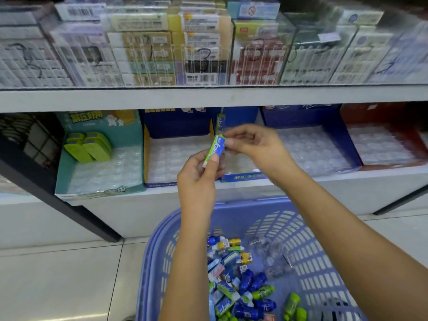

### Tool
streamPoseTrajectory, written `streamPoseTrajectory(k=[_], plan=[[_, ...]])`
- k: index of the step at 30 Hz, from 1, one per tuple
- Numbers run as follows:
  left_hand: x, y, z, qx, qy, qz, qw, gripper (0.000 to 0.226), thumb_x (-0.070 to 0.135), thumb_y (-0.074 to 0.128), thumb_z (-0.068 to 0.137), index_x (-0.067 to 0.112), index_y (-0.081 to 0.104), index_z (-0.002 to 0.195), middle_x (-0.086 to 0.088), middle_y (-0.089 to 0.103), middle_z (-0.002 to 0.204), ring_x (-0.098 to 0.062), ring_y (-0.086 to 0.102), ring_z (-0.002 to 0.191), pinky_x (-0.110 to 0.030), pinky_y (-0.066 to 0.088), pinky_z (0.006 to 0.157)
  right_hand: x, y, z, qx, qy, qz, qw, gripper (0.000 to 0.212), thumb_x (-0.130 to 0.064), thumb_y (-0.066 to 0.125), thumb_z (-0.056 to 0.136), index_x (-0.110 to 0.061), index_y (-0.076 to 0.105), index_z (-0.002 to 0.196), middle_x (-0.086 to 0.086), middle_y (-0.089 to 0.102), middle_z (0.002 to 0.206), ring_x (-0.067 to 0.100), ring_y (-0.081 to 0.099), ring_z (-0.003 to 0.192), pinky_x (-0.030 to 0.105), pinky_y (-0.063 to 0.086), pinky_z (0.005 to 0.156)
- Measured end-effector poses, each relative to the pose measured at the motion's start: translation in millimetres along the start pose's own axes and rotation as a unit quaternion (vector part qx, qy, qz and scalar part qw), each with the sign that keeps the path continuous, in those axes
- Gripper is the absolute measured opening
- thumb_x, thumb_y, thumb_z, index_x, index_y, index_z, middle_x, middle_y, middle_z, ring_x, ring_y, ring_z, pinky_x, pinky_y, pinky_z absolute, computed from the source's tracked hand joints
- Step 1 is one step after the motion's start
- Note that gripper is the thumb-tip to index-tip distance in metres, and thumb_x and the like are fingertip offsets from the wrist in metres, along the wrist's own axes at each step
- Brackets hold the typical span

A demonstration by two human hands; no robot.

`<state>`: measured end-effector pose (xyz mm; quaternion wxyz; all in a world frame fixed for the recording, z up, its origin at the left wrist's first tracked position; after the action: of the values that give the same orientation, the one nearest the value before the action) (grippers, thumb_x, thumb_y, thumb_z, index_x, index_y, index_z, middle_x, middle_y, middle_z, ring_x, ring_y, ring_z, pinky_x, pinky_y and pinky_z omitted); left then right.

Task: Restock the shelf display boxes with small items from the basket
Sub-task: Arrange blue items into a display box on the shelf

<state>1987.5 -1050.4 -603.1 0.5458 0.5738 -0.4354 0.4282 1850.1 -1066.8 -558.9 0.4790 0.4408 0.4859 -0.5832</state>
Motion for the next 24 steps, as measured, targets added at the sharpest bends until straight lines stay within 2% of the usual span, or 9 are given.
streamPoseTrajectory(k=[4,6,8,9,11,14,17,22,24], plan=[[1.8,14.0,-5.4,-0.012,0.015,0.018,1.0,0.018,0.014,0.056,0.093,0.005,0.061,0.109,-0.005,0.071,0.088,-0.009,0.066,0.072,-0.021,0.055,0.071,-15.6,-10.7,7.3,-0.039,0.026,-0.036,0.998,0.017,-0.001,0.072,0.076,-0.015,0.066,0.084,0.001,0.069,0.08,0.008,0.066,0.073,0.021,0.056,0.076],[0.8,16.3,-6.6,-0.009,0.019,0.036,0.999,0.019,0.015,0.055,0.094,0.009,0.059,0.112,-0.005,0.071,0.093,-0.01,0.067,0.079,-0.023,0.054,0.076,-17.2,-14.5,11.1,-0.05,0.034,-0.074,0.995,0.016,-0.003,0.074,0.076,-0.014,0.067,0.085,0.001,0.069,0.081,0.004,0.066,0.071,0.015,0.054,0.072],[1.2,19.2,-7.3,-0.016,0.053,0.137,0.989,0.029,0.019,0.052,0.096,0.015,0.054,0.125,-0.002,0.067,0.113,-0.008,0.063,0.099,-0.019,0.049,0.087,-19.6,-24.8,22.3,0.02,0.013,-0.11,0.994,0.015,-0.005,0.075,0.076,-0.01,0.068,0.088,-0.001,0.069,0.083,-0.004,0.064,0.068,0.007,0.048,0.069],[1.5,22.7,-8.1,-0.034,0.08,0.212,0.973,0.035,0.02,0.05,0.096,0.016,0.051,0.131,0.0,0.061,0.124,-0.008,0.058,0.11,-0.017,0.044,0.094,-19.6,-32.7,30.4,0.078,0.0,-0.123,0.989,0.017,-0.007,0.075,0.076,-0.01,0.067,0.09,-0.003,0.067,0.083,-0.006,0.061,0.067,0.003,0.044,0.068],[-1.6,36.0,-12.3,-0.104,0.136,0.369,0.913,0.039,0.018,0.047,0.097,0.014,0.048,0.136,0.0,0.05,0.139,-0.01,0.045,0.128,-0.013,0.03,0.103,-20.1,-42.6,46.6,0.163,-0.023,-0.213,0.963,0.019,-0.017,0.073,0.08,-0.01,0.063,0.095,-0.007,0.06,0.082,0.0,0.053,0.071,-0.002,0.034,0.064],[-16.8,48.3,-19.0,-0.189,0.142,0.509,0.827,0.044,0.018,0.044,0.098,0.012,0.04,0.141,0.0,0.034,0.151,-0.013,0.02,0.143,-0.015,0.013,0.11,-5.3,-37.7,69.4,0.157,-0.04,-0.298,0.941,0.029,-0.022,0.067,0.086,0.001,0.061,0.103,0.011,0.064,0.095,0.021,0.055,0.092,0.013,0.034,0.07],[-20.6,46.7,-17.9,-0.192,0.141,0.527,0.816,0.048,0.021,0.045,0.098,0.013,0.036,0.144,0.002,0.03,0.153,-0.011,0.016,0.143,-0.015,0.01,0.11,15.2,-30.7,81.4,0.137,-0.022,-0.279,0.95,0.027,-0.02,0.066,0.087,0.002,0.064,0.103,0.016,0.068,0.104,0.025,0.06,0.1,0.012,0.033,0.071],[-19.9,47.3,-14.9,-0.206,0.133,0.539,0.805,0.05,0.026,0.045,0.098,0.015,0.034,0.145,0.004,0.028,0.154,-0.009,0.016,0.142,-0.015,0.012,0.11,28.8,-34.8,87.4,0.17,-0.02,-0.188,0.967,0.023,-0.017,0.072,0.081,-0.002,0.064,0.098,0.002,0.063,0.091,0.015,0.058,0.086,0.006,0.035,0.068],[-19.9,47.4,-15.0,-0.209,0.13,0.542,0.803,0.05,0.026,0.044,0.098,0.015,0.033,0.146,0.004,0.027,0.154,-0.009,0.015,0.143,-0.016,0.013,0.111,33.5,-32.7,90.4,0.159,-0.021,-0.205,0.966,0.022,-0.017,0.072,0.081,-0.001,0.066,0.095,-0.002,0.061,0.086,0.01,0.055,0.08,-0.002,0.035,0.063]])
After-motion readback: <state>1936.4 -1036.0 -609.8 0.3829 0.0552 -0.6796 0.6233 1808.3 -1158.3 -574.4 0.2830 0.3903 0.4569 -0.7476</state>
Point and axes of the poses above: each hand's wrist, its own z-axis towards the middle knuckle, its own y-axis out of the palm, x = y × z, the point moved 5 cm from there along z, towards the middle knuckle
